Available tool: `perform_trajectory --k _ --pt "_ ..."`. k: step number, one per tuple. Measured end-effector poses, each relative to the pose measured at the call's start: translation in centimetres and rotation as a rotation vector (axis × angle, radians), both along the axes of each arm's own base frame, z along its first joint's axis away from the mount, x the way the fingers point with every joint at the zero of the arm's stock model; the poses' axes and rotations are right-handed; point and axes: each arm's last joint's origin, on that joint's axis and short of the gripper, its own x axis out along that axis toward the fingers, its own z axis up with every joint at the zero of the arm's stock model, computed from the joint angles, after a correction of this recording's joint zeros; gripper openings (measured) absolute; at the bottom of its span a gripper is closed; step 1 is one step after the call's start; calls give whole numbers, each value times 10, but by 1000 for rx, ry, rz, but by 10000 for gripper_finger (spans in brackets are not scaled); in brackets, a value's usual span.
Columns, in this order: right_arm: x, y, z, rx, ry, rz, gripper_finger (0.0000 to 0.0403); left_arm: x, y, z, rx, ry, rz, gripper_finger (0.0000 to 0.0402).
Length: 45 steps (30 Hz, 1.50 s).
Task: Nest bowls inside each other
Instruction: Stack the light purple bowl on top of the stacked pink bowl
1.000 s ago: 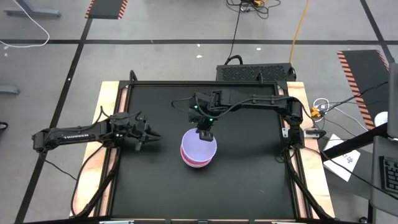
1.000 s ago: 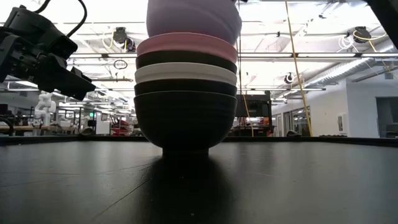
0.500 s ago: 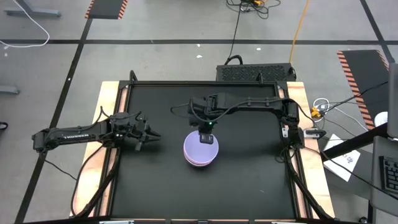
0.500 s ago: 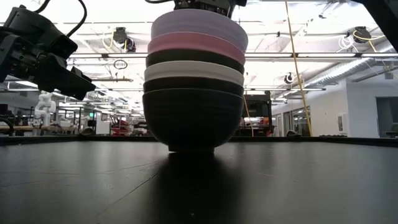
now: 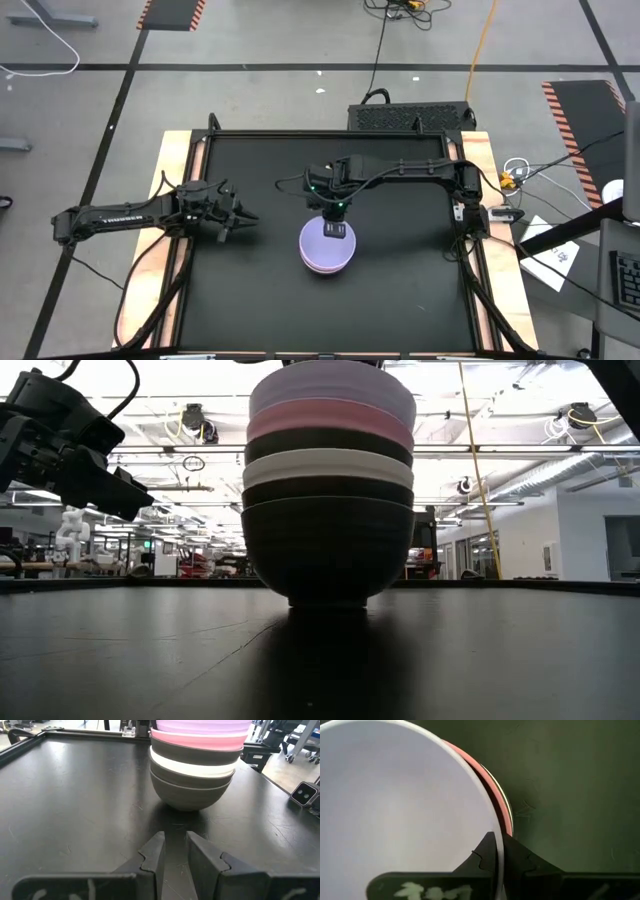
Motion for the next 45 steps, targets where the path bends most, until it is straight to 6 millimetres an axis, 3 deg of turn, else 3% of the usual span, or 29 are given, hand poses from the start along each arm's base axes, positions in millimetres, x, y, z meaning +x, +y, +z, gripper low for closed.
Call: perform_trajectory --k 9,21,45 --pt "3 -5 1 -118 -26 -21 0 0 0 0 -1 1 -1 81" --pt "-3 -31 0 -121 11 -90 0 0 0 0 -8 3 0 81" --pt "-9 -27 -2 -56 84 -139 1 0 0 0 -9 6 0 81"
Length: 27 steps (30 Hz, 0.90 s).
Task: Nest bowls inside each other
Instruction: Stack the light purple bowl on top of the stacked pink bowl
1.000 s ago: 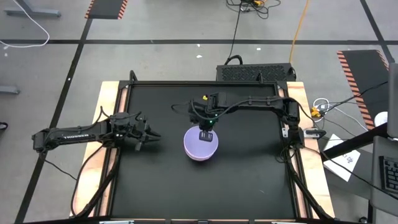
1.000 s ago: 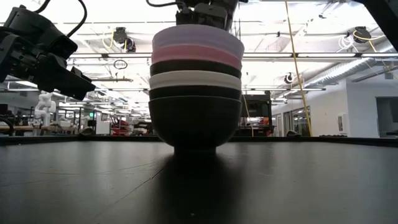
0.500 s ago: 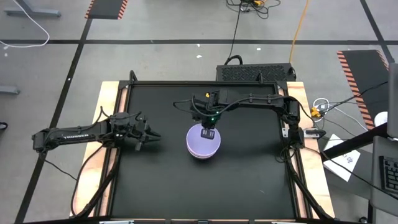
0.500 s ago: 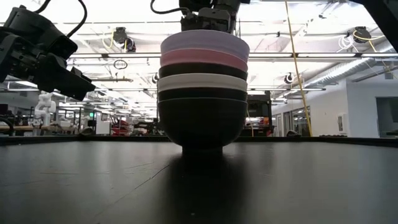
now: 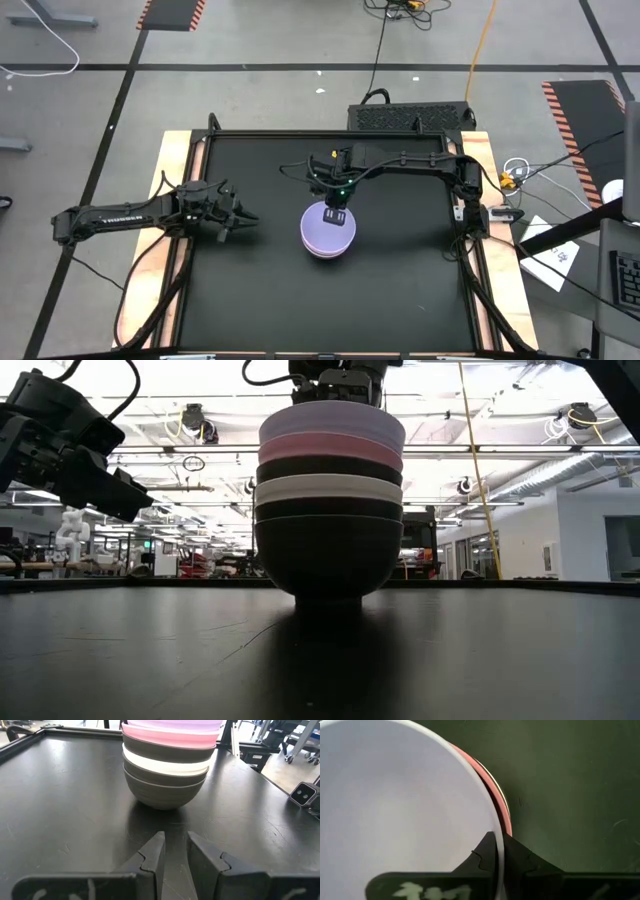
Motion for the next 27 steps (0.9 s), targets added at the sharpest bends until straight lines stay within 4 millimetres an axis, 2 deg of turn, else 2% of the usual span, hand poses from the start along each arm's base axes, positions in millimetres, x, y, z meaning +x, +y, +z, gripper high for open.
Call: perform_trajectory --k 8,13,20,27 --pt "5 0 1 -8 -52 1 25 0 0 0 -1 5 0 81" --pt "8 7 2 -14 -78 30 43 0 0 0 -1 5 0 81" --pt "11 13 3 -20 -109 59 86 0 0 0 -1 5 0 81" --pt "8 13 13 -26 -153 57 127 0 0 0 -1 6 0 81"
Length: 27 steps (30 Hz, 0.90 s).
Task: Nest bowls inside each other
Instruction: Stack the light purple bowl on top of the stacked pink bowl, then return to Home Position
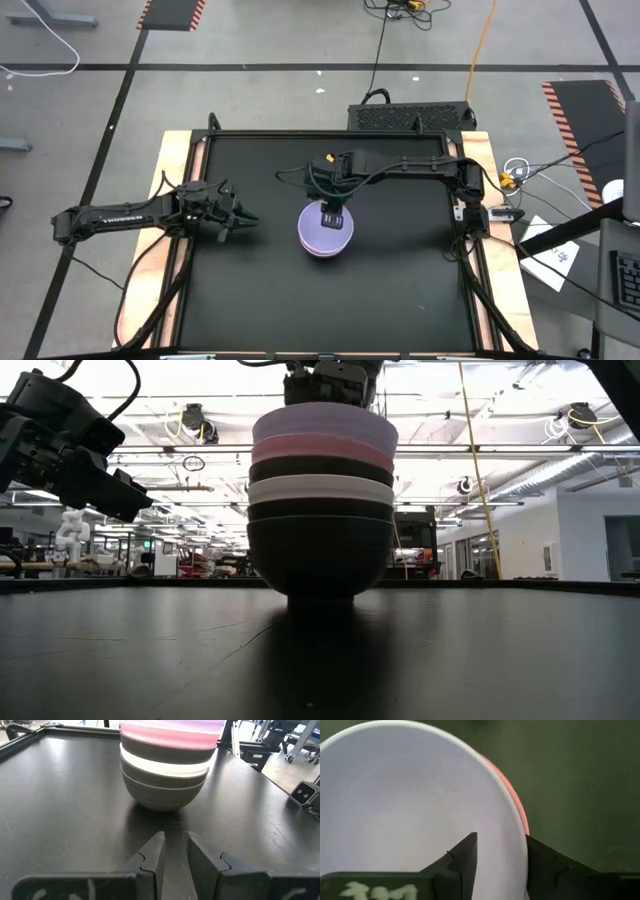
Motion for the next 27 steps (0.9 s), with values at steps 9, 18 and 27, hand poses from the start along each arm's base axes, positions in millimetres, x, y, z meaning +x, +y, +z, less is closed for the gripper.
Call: perform_trajectory --k 9,18,27 --pt "-5 0 20 -2 -84 -27 150 0 0 0 0 0 1 81" --pt "-7 -10 21 1 -85 -60 151 0 0 0 0 0 0 81" --pt "-11 -21 -1 8 -21 -86 151 0 0 0 0 0 0 81"
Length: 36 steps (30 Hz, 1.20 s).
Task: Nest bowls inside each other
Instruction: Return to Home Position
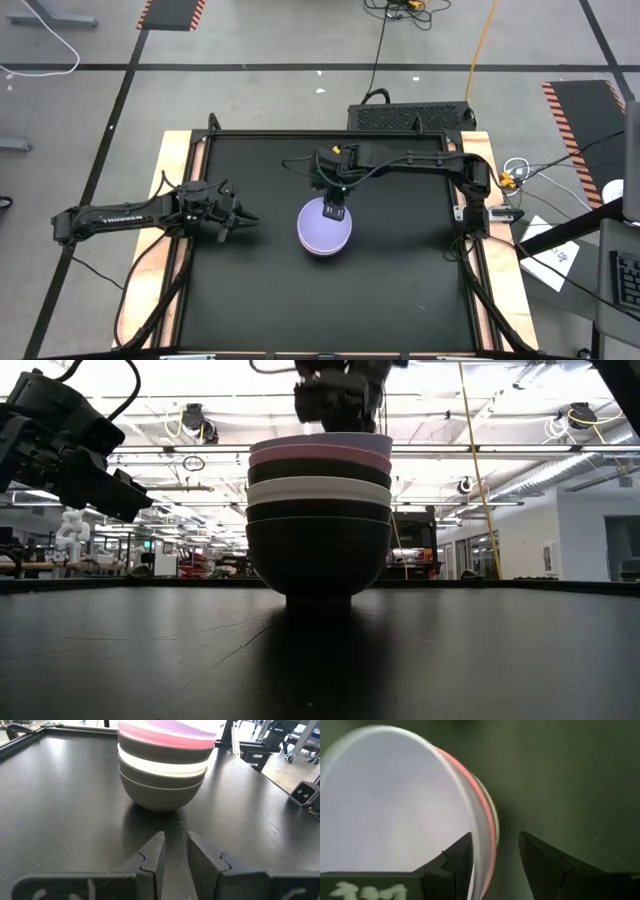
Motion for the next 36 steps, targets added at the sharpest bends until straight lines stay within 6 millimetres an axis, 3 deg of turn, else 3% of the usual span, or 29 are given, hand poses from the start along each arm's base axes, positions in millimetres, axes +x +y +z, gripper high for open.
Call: perform_trajectory --k 7,11,27,36 --pt "-2 -6 -26 13 24 -27 151 0 0 0 0 0 0 81" --pt "-1 -6 -29 12 14 -28 151 0 0 0 0 0 0 81" --pt "-14 -5 14 -24 -153 -8 161 0 0 0 0 0 0 81" --pt "-12 -6 31 -76 -294 30 161 0 0 0 0 0 0 81"
